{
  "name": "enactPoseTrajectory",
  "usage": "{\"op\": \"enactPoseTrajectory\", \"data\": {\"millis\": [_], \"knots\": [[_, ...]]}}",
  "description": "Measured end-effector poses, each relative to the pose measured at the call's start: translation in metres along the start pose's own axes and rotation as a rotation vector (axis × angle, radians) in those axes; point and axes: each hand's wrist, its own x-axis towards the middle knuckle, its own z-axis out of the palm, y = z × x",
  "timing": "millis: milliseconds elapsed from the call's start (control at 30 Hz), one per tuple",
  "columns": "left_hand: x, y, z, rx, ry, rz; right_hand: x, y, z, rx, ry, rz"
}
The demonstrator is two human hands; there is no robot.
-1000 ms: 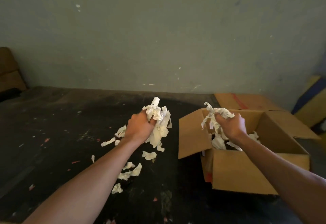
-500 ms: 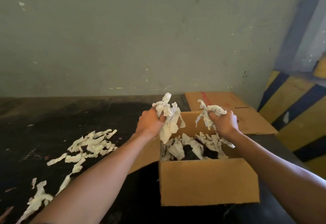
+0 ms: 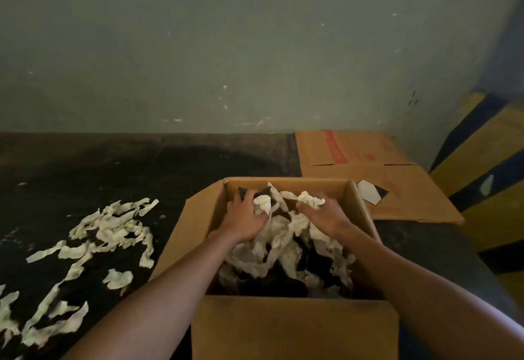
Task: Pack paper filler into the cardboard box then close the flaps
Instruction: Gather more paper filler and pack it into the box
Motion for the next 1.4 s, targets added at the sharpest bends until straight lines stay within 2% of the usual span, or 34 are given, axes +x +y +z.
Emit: {"op": "enactPoseTrajectory", "data": {"millis": [233, 300, 400, 567, 667, 700, 833, 900, 1000, 1100, 1167, 1300, 1400], "knots": [[0.015, -0.017, 0.020, -0.026, -0.329, -0.086, 0.024, 0.022, 0.003, -0.129, -0.154, 0.077], [0.014, -0.022, 0.035, 0.043, -0.434, -0.083, 0.029, 0.035, 0.018, -0.239, -0.259, 0.131], [0.017, -0.031, 0.060, 0.189, -0.504, -0.084, 0.040, 0.061, 0.051, -0.401, -0.415, 0.186], [0.024, -0.026, 0.085, 0.322, -0.569, -0.106, 0.060, 0.084, 0.071, -0.518, -0.569, 0.262], [0.028, -0.023, 0.085, 0.347, -0.573, -0.112, 0.053, 0.074, 0.057, -0.580, -0.626, 0.206], [0.028, -0.022, 0.081, 0.366, -0.576, -0.102, 0.052, 0.071, 0.051, -0.532, -0.628, 0.196], [0.024, -0.018, 0.055, 0.396, -0.567, 0.003, 0.040, 0.046, 0.013, -0.510, -0.625, 0.140], [0.016, -0.020, 0.044, 0.475, -0.547, 0.022, 0.029, 0.038, -0.003, -0.607, -0.627, 0.096], [-0.002, -0.023, 0.043, 0.574, -0.641, -0.009, 0.004, 0.031, -0.003, -0.801, -0.783, 0.079], [-0.017, -0.026, 0.055, 0.574, -0.700, -0.031, -0.021, 0.034, 0.012, -0.928, -0.899, 0.114], [-0.021, -0.025, 0.058, 0.559, -0.694, -0.037, -0.028, 0.030, 0.013, -0.967, -0.892, 0.097], [-0.021, -0.024, 0.043, 0.530, -0.642, -0.031, -0.019, 0.020, -0.005, -0.833, -0.800, 0.113], [-0.024, -0.027, 0.038, 0.556, -0.734, -0.045, -0.026, 0.020, -0.007, -0.788, -0.818, 0.151]]}}
